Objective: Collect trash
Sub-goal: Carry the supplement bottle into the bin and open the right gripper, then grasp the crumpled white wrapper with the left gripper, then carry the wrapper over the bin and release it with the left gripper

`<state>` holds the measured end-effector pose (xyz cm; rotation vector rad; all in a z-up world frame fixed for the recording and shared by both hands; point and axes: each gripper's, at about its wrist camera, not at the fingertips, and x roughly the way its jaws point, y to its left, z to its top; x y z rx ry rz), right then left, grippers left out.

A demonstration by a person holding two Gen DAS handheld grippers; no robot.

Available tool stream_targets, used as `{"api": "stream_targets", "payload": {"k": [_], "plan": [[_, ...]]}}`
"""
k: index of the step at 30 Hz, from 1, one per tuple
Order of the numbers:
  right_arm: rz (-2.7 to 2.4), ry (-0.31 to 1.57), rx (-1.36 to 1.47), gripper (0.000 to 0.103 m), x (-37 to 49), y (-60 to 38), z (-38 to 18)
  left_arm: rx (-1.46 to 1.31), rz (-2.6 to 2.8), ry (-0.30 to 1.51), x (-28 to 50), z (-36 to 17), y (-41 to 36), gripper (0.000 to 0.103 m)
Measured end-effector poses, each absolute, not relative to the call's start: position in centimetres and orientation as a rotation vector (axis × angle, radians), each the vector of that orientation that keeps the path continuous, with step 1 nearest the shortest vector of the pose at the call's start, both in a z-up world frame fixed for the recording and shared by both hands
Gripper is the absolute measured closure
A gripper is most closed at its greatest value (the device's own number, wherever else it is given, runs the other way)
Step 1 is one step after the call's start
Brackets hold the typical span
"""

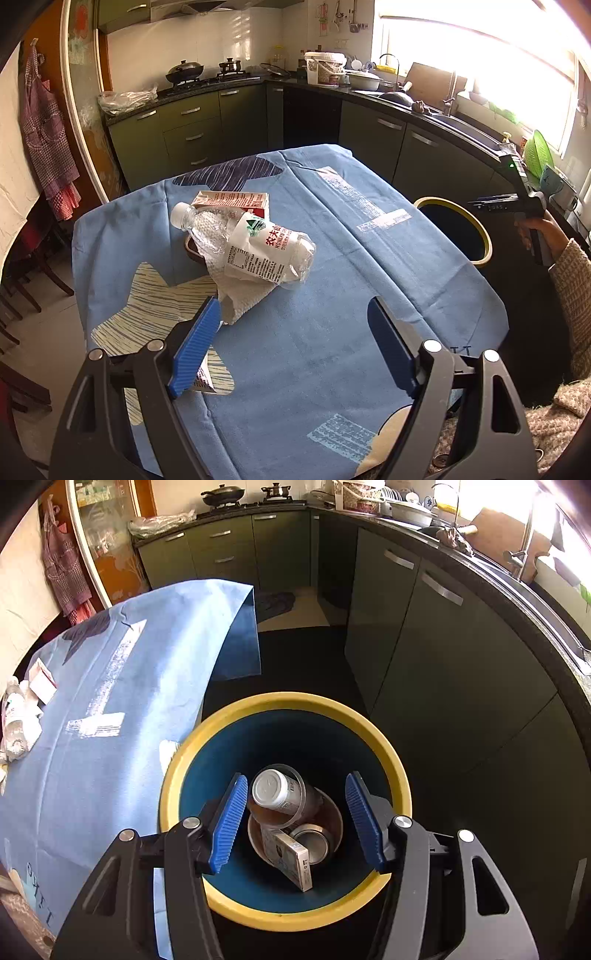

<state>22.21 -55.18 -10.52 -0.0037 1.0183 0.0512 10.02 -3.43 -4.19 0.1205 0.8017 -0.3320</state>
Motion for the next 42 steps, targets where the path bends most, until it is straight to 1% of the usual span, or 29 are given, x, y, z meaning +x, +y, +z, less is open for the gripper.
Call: {"api": "stream_targets", "payload": {"k": [2, 6, 10, 16, 26, 28, 29, 30, 31, 33, 36, 37, 38, 42], "plan": [[0.049, 0.995, 0.005, 0.047, 21.2, -54.7, -9.7, 0.105, -0.323, 0.818, 10.3, -4.6, -2.7, 0.026], [0.079, 0.936, 0.026, 0.043, 18.9, -53.3, -8.5, 0.096, -0.285, 0.857, 10.9, -5.6, -0.9, 0.026], [0.109, 0.915, 0.057, 0.042, 17.2, -52.0, -8.3, 0.086, -0.264, 0.926, 12.2, -6.8, 1.1, 0.026], [0.136, 0.925, 0.082, 0.040, 15.9, -51.3, -8.8, 0.066, -0.248, 1.015, 13.8, -9.4, 2.1, 0.026], [0.148, 0.951, 0.087, 0.040, 15.8, -51.2, -9.6, 0.060, -0.234, 1.105, 16.2, -13.0, 3.6, 0.026], [0.154, 0.956, 0.084, 0.039, 16.0, -51.1, -9.8, 0.060, -0.225, 1.112, 16.6, -13.4, 3.8, 0.027], [0.156, 0.956, 0.083, 0.037, 16.0, -50.9, -9.8, 0.059, -0.220, 1.116, 16.8, -13.6, 3.9, 0.030], [0.159, 0.955, 0.082, 0.036, 16.0, -50.8, -9.8, 0.056, -0.216, 1.123, 16.9, -13.9, 4.1, 0.040], [0.163, 0.954, 0.081, 0.036, 16.0, -50.7, -9.8, 0.051, -0.213, 1.137, 17.1, -14.2, 4.2, 0.052], [0.169, 0.953, 0.082, 0.036, 16.0, -50.5, -9.7, 0.045, -0.213, 1.158, 17.3, -14.6, 4.4, 0.064], [0.182, 0.953, 0.086, 0.036, 16.1, -50.3, -9.6, 0.054, -0.210, 1.153, 17.0, -14.6, 4.4, 0.071], [0.184, 0.952, 0.083, 0.035, 16.1, -50.2, -9.5, 0.057, -0.211, 1.146, 16.9, -14.4, 4.4, 0.076], [0.184, 0.952, 0.081, 0.035, 16.1, -50.0, -9.5, 0.062, -0.211, 1.137, 16.7, -14.1, 4.3, 0.078], [0.190, 0.946, 0.078, 0.035, 16.0, -49.8, -9.4, 0.107, -0.233, 1.098, 15.4, -12.4, 3.0, 0.080]]}}
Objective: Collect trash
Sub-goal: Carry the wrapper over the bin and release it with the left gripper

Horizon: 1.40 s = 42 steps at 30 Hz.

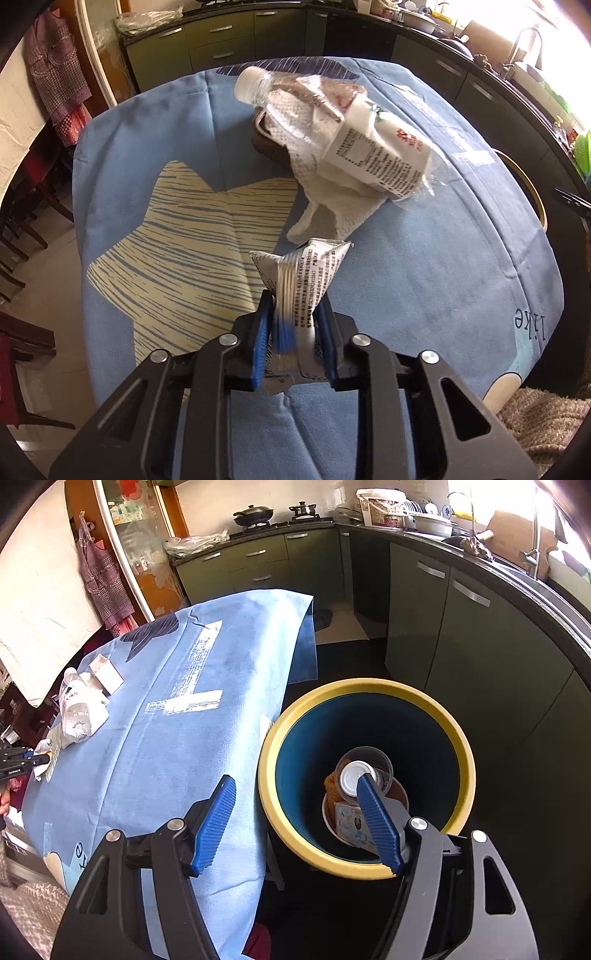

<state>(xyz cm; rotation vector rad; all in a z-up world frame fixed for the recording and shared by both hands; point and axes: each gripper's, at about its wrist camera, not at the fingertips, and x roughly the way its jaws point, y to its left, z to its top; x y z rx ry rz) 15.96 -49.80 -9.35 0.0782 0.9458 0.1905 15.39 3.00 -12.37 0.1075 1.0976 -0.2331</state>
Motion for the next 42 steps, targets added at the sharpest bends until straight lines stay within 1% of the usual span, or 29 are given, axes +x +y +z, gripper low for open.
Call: {"api": "stream_targets", "payload": {"k": [4, 9, 14, 19, 26, 27, 29, 30, 31, 33, 35, 38, 42], "plan": [[0.180, 0.930, 0.088, 0.035, 15.6, -50.1, -9.1, 0.150, -0.309, 1.060, 14.4, -10.3, 0.2, 0.080], [0.155, 0.912, 0.106, 0.034, 14.6, -51.3, -8.9, 0.210, -0.463, 1.039, 14.8, -8.2, -5.8, 0.080], [0.109, 0.894, 0.121, 0.034, 13.0, -53.3, -8.7, 0.322, -0.629, 1.002, 16.6, -6.9, -14.9, 0.079], [0.058, 0.876, 0.137, 0.034, 10.9, -55.7, -8.5, 0.367, -0.829, 0.998, 19.0, -6.4, -25.8, 0.079], [-0.001, 0.864, 0.163, 0.033, 7.7, -58.7, -8.3, 0.425, -0.915, 1.007, 23.0, -8.8, -39.8, 0.078], [-0.008, 0.864, 0.166, 0.031, 7.3, -58.9, -8.3, 0.430, -0.907, 1.001, 23.5, -9.3, -41.3, 0.077], [-0.020, 0.865, 0.167, 0.029, 6.7, -59.2, -8.3, 0.442, -0.885, 0.985, 24.6, -10.3, -43.7, 0.064], [-0.024, 0.866, 0.167, 0.029, 6.5, -59.3, -8.4, 0.448, -0.874, 0.972, 25.0, -10.7, -44.8, 0.049], [-0.026, 0.869, 0.168, 0.029, 6.4, -59.3, -8.4, 0.451, -0.868, 0.961, 25.2, -11.0, -45.6, 0.047], [-0.029, 0.867, 0.171, 0.029, 6.2, -59.4, -8.3, 0.445, -0.854, 0.954, 25.5, -10.9, -46.2, 0.047], [-0.025, 0.867, 0.167, 0.029, 6.0, -59.2, -8.3, 0.383, -0.871, 0.961, 25.3, -10.0, -44.7, 0.047], [-0.004, 0.873, 0.153, 0.029, 6.1, -58.4, -8.4, 0.327, -0.893, 0.896, 23.5, -7.2, -40.7, 0.046], [0.052, 0.877, 0.109, 0.029, 7.2, -55.9, -8.1, 0.278, -0.846, 0.799, 20.5, -4.1, -32.7, 0.041]]}}
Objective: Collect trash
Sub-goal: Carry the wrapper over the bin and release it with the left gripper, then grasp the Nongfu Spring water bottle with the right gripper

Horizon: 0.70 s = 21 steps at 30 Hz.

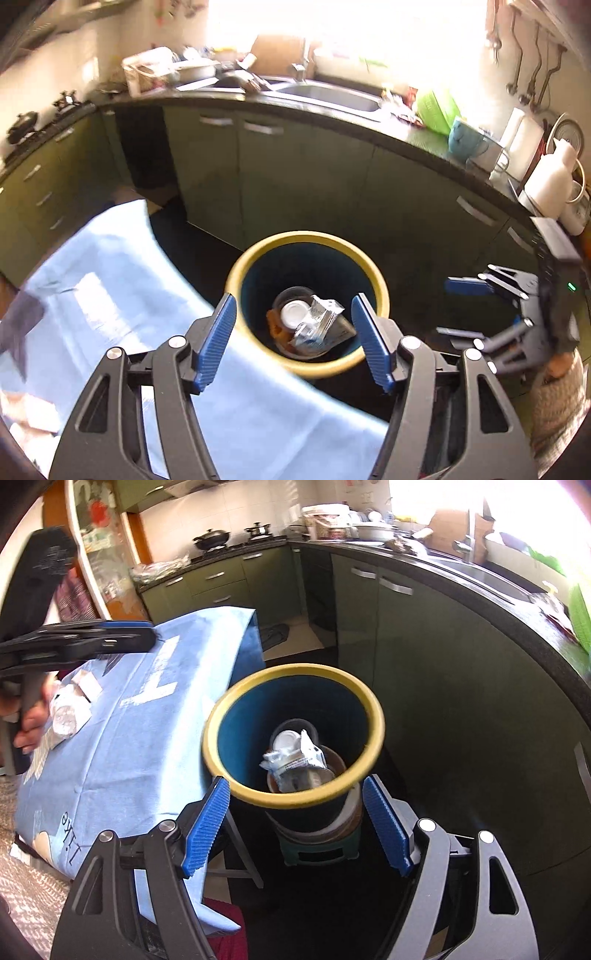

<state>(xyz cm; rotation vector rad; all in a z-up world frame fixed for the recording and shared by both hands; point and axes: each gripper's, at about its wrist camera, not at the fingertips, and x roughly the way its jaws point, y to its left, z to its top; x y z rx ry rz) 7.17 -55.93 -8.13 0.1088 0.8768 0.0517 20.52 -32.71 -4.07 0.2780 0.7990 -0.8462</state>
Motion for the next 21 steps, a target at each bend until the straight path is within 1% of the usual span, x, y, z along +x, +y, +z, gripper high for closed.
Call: {"api": "stream_targets", "payload": {"k": [4, 9, 11, 13, 17, 21], "plan": [[0.134, 0.883, 0.038, 0.029, 8.9, -51.7, -7.4, 0.255, -0.739, 0.759, 17.6, -2.9, -24.1, 0.037], [0.286, 0.892, -0.082, 0.029, 11.6, -43.8, -6.6, 0.200, -0.580, 0.768, 14.6, -3.3, -13.9, 0.035], [0.361, 0.897, -0.123, 0.028, 13.0, -40.2, -6.5, 0.180, -0.495, 0.762, 13.8, -3.6, -9.8, 0.032], [0.437, 0.902, -0.158, 0.028, 14.3, -36.4, -6.6, 0.163, -0.406, 0.755, 13.1, -4.0, -6.4, 0.030], [0.584, 0.907, -0.223, 0.028, 16.9, -28.7, -6.8, 0.110, -0.281, 0.766, 12.4, -4.7, 0.2, 0.029], [0.708, 0.896, -0.270, 0.028, 18.8, -21.8, -6.8, 0.058, -0.199, 0.774, 11.7, -5.4, 4.2, 0.027]]}}
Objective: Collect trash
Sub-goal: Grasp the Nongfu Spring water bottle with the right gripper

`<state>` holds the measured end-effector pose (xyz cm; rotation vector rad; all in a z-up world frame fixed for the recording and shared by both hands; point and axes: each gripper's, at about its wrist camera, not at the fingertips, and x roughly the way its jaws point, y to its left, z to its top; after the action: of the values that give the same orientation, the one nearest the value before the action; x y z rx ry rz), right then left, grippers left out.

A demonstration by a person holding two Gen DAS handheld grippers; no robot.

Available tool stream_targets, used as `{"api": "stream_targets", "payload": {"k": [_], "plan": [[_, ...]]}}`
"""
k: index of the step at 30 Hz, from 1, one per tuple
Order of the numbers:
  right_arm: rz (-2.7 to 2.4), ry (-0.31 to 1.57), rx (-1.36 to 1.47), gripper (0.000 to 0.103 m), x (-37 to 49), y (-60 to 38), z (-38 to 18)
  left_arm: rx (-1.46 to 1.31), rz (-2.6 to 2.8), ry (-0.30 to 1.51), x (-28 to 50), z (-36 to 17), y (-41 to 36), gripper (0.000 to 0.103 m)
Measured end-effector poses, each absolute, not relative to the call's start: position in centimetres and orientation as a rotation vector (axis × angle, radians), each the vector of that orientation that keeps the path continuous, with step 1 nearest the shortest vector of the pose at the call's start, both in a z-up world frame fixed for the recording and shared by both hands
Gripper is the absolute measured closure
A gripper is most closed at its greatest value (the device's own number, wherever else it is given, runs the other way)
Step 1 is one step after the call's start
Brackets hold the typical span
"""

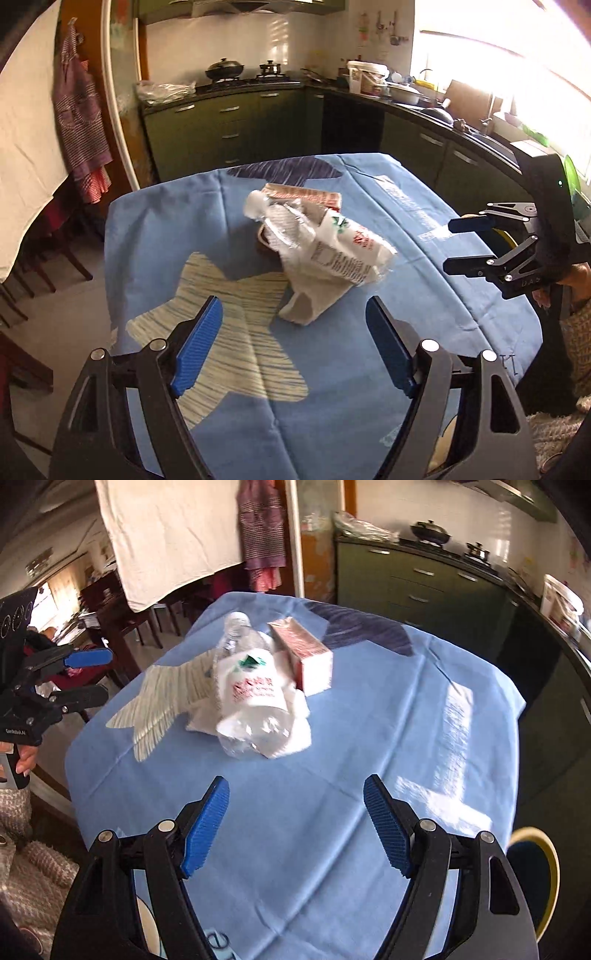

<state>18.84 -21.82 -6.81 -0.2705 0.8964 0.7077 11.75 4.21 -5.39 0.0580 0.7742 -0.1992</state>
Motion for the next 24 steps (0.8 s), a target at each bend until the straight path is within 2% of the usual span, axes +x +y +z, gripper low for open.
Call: {"api": "stream_targets", "payload": {"k": [9, 20, 24], "plan": [[0.799, 0.899, -0.379, 0.028, 23.3, -12.4, -7.3, -0.005, -0.186, 0.765, 10.3, -6.1, 6.0, 0.025], [0.791, 0.955, -0.429, 0.028, 25.6, -9.2, -10.1, 0.003, -0.219, 0.780, 9.9, -6.9, 5.6, 0.025], [0.794, 0.966, -0.439, 0.036, 26.0, -8.9, -10.6, -0.001, -0.219, 0.782, 9.8, -7.0, 5.5, 0.025]]}}
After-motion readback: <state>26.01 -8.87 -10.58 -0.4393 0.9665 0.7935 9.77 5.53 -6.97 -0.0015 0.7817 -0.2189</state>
